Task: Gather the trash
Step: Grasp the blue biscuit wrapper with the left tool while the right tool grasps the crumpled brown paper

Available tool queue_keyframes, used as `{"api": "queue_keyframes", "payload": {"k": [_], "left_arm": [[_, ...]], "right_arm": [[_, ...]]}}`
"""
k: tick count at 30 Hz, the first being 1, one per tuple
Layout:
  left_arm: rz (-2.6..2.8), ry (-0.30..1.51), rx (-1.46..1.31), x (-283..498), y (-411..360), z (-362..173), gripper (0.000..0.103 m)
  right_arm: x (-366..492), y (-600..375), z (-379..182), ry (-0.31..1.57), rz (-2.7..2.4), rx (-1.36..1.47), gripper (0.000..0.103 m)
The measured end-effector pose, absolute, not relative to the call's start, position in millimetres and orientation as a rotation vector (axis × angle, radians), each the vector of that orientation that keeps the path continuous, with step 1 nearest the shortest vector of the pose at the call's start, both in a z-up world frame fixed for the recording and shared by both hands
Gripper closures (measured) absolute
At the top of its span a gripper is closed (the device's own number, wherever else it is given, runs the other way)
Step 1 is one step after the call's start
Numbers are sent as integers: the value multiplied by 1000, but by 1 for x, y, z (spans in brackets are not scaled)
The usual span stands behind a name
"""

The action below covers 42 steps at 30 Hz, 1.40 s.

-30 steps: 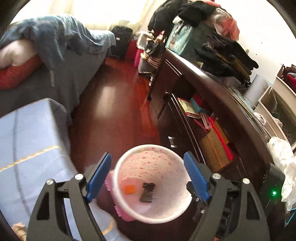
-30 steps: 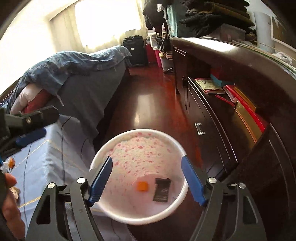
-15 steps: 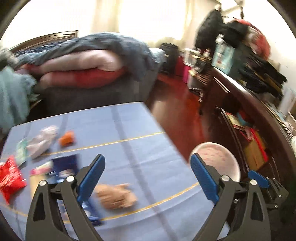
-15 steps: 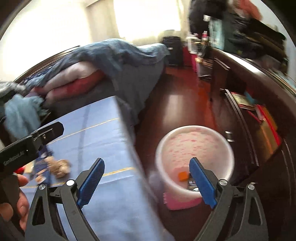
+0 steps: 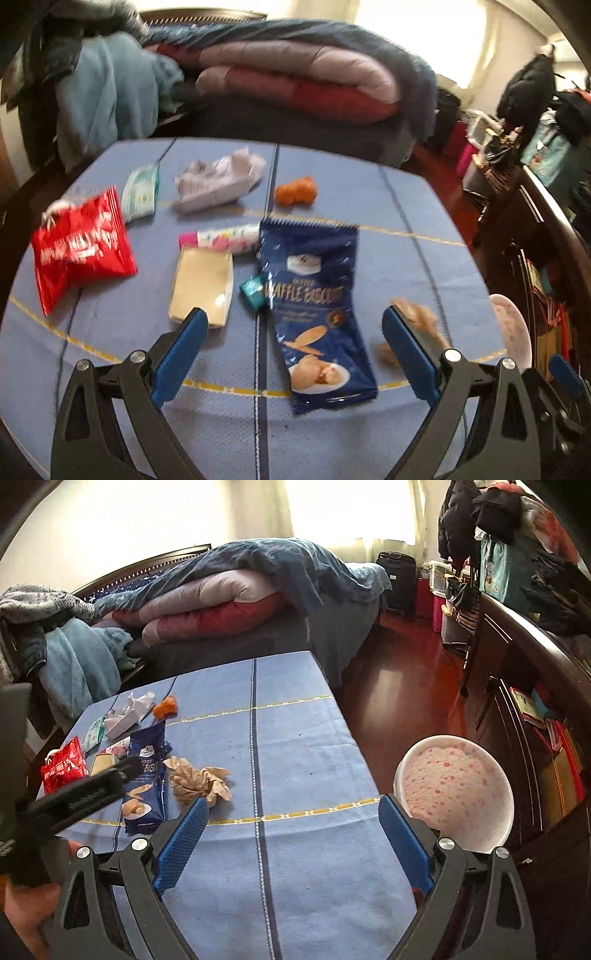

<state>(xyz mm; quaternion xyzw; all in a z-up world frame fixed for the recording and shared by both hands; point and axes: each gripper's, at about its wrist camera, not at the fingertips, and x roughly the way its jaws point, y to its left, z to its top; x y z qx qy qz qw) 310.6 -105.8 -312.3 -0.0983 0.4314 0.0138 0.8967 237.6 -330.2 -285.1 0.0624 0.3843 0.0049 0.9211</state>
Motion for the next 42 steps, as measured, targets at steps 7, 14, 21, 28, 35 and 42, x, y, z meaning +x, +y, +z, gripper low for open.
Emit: {"api": "queue_keyframes", "payload": {"k": [7,14,21,28,35,42], "left_arm": [[49,933,-235,328,-115,-335,6],[102,914,-120,331,-134,-338,44],[54,894,-174,324,-116,-329,88],[67,816,-215,305,-74,-304,89],[97,789,-263,294,-34,-292,89],[111,783,-277,288,-14,-291,88]], "right_arm": [[242,-323,-290,809,5,109,10],[245,-323,-291,816,5,109,10],[252,-312,-294,824,27,107,10],[270,-284,-300,844,112,118,10],[292,-247,-315,879,146,84,10],[307,-225,-331,926,137,35,39]]}}
